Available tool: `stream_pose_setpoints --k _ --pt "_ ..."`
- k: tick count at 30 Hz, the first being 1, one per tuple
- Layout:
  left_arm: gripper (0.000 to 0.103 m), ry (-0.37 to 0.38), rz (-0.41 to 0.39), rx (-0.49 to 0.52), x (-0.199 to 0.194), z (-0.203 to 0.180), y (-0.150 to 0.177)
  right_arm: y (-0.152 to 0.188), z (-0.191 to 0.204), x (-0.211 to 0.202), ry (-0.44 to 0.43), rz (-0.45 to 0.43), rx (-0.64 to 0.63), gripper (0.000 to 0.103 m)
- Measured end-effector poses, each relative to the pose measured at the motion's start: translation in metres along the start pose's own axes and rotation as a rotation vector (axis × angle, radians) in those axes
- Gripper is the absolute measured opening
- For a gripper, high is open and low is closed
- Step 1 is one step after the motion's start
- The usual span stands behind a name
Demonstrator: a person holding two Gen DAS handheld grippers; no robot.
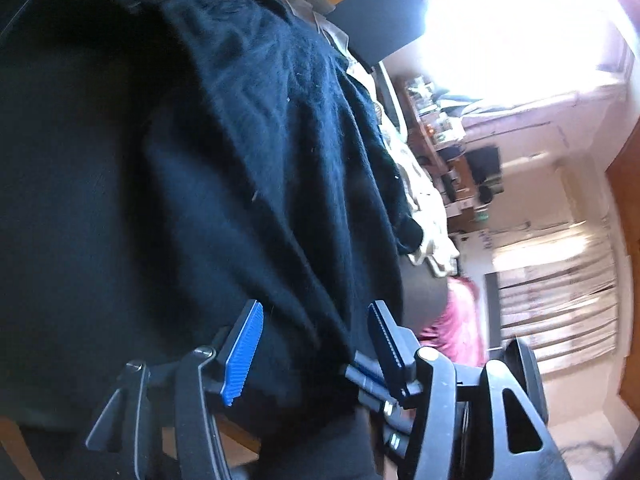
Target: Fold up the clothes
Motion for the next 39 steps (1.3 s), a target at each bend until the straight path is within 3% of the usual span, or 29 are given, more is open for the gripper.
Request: stream_pose_setpoints --k 2,3,4,6,12,15,18,19,22,25,28,32,36,39 --pt "0.055 -0.043 0.048 0.003 0.013 -0.004 -0.009 0.000 -0.003 0.002 -0.011 0.003 0.013 0.014" --pt "0.056 -0.078 0.076 0.015 0.021 -0.006 -0.012 0.000 -0.004 0.002 -0.029 0.002 0.027 0.023" --pt "0.055 -0.107 0.106 0.016 0.028 -0.006 -0.013 0.000 -0.005 0.001 -0.044 -0.002 0.039 0.039" --pt "0.055 -0.125 0.152 -0.022 0.038 -0.005 -0.015 -0.001 -0.009 -0.002 -0.073 -0.014 0.064 0.062" --pt "0.055 -0.179 0.267 -0.104 0.050 -0.004 -0.020 -0.004 -0.041 -0.014 -0.089 -0.084 0.170 0.078" --pt "0.055 -0.197 0.292 -0.140 0.051 -0.004 -0.020 -0.008 -0.061 -0.016 -0.086 -0.114 0.214 0.099" --pt "0.050 -0.223 0.296 -0.131 0.048 -0.005 -0.017 -0.005 -0.077 -0.002 -0.064 -0.088 0.250 0.100" --pt "0.042 -0.241 0.295 -0.121 0.047 -0.004 -0.016 -0.001 -0.081 0.004 -0.067 -0.071 0.270 0.100" --pt "0.006 -0.284 0.286 -0.132 0.039 0.007 -0.012 0.002 -0.082 0.009 -0.070 -0.094 0.256 0.103" --pt "0.005 -0.173 0.234 -0.206 0.026 0.020 -0.008 0.004 -0.080 0.011 -0.066 -0.125 0.237 0.103" --pt "0.004 -0.105 0.177 -0.200 0.004 0.023 0.001 0.005 -0.085 0.009 -0.099 -0.175 0.290 0.103" --pt "0.000 -0.044 0.076 -0.169 -0.043 0.037 0.016 0.013 -0.097 -0.002 -0.226 -0.294 0.380 0.103" --pt "0.000 0.032 -0.026 -0.181 -0.094 0.059 0.033 0.014 -0.098 -0.005 -0.282 -0.296 0.377 0.103" --pt "0.001 0.072 -0.043 -0.134 -0.121 0.064 0.048 0.014 -0.093 -0.002 -0.244 -0.284 0.344 0.103"
Point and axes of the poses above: each gripper's, at about its wrist camera, not at the fingertips, and x roughly the way its jaws point, z to its left, y to its underside, the point moved 7 cm from there along x, roughly the way its jaws point, and after that the axes turned 7 degrees about x, right-handed, at the moved point
